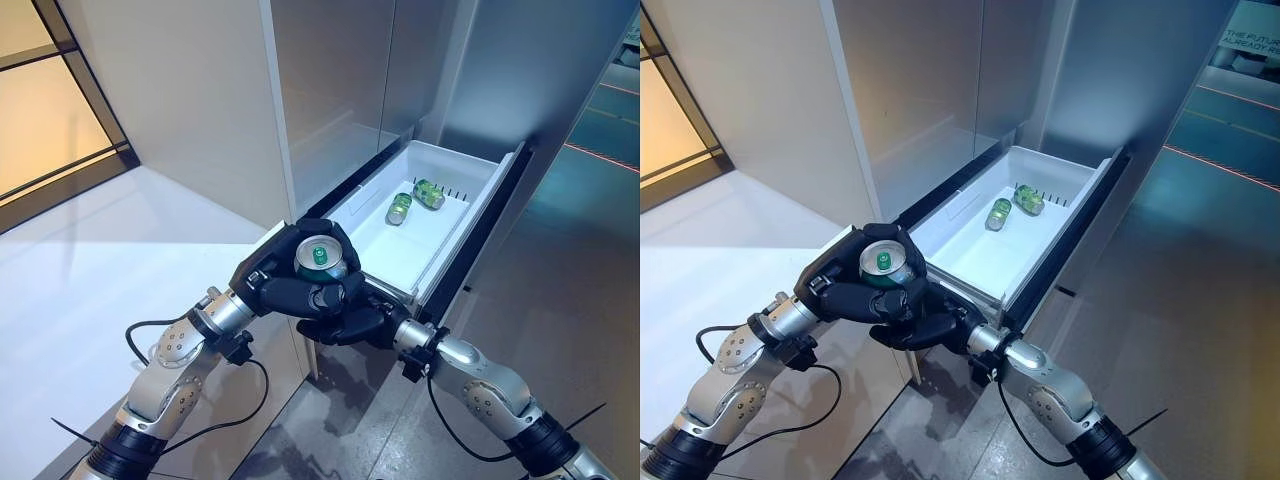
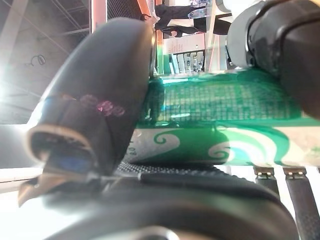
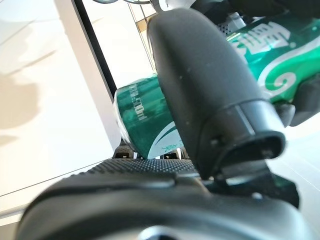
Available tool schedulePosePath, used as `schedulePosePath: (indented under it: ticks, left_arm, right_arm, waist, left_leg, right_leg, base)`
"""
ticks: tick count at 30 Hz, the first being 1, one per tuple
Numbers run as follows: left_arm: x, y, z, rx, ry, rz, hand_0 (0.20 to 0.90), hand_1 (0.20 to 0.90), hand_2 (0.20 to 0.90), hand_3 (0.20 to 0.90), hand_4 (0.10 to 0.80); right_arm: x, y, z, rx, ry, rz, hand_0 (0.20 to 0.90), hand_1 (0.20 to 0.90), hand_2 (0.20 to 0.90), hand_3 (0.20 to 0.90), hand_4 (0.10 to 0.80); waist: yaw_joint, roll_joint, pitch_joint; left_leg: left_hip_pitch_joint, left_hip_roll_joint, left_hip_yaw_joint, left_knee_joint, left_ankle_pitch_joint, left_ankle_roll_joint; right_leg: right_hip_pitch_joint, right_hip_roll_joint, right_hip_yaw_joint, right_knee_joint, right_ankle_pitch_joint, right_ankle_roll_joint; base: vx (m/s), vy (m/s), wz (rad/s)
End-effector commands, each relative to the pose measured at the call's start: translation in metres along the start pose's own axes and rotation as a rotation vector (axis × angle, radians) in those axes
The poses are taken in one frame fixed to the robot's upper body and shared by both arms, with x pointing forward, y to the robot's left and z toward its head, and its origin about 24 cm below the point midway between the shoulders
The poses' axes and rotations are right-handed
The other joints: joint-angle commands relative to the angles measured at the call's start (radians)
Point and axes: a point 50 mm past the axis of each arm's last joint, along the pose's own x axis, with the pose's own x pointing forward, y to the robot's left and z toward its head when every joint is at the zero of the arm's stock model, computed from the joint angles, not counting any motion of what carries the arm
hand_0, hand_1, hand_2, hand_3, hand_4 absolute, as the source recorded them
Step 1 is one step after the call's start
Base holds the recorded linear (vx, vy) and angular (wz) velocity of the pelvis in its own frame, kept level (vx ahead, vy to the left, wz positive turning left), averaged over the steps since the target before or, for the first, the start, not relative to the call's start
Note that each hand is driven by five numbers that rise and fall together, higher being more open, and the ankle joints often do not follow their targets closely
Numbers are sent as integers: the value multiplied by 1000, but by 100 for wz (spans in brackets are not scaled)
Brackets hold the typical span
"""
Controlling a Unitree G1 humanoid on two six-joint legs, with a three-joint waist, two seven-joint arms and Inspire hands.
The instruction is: Put drinks into fridge and close the fridge
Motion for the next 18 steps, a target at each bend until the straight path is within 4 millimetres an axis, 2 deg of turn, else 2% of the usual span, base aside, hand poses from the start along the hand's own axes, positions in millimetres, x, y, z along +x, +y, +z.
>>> schedulePosePath:
  ticks: [1, 13, 15, 16, 18]
  left_arm:
    - [41, -32, 46, -74, -347, -265, 300, 300, 300, 200, 100]
    - [41, -28, 43, -66, -318, -235, 300, 300, 300, 200, 100]
    - [40, -26, 43, -58, -314, -225, 451, 451, 451, 376, 276]
    - [40, -26, 43, -53, -310, -220, 900, 900, 900, 900, 800]
    - [40, -25, 45, -29, -312, -215, 900, 900, 900, 900, 800]
  right_arm:
    - [25, 23, 61, 8, -321, 87, 300, 300, 300, 200, 100]
    - [24, 15, 68, -104, -306, 29, 300, 300, 300, 200, 100]
    - [23, 13, 70, -130, -297, 15, 300, 300, 300, 200, 100]
    - [23, 11, 71, -145, -290, 5, 300, 300, 300, 200, 100]
    - [21, 6, 74, -169, -279, -14, 300, 300, 300, 200, 100]
  waist:
    - [15, -17, -70]
    - [15, -17, -67]
    - [15, -19, -68]
    - [15, -19, -68]
    - [14, -20, -68]
  left_leg:
    - [14, -40, -16, 23, -78, 11]
    - [12, -41, -21, 21, -76, 11]
    - [13, -40, -21, 20, -75, 11]
    - [14, -39, -20, 19, -75, 10]
    - [14, -39, -19, 19, -75, 9]
  right_leg:
    - [-14, 25, 2, 46, -54, 22]
    - [-16, 27, 6, 48, -54, 21]
    - [-15, 28, 7, 47, -53, 21]
    - [-15, 28, 6, 47, -53, 21]
    - [-14, 28, 5, 47, -54, 21]
  base:
    - [0, 0, 0]
    - [0, 0, 0]
    - [0, 0, 0]
    - [0, 0, 0]
    - [0, 0, 0]
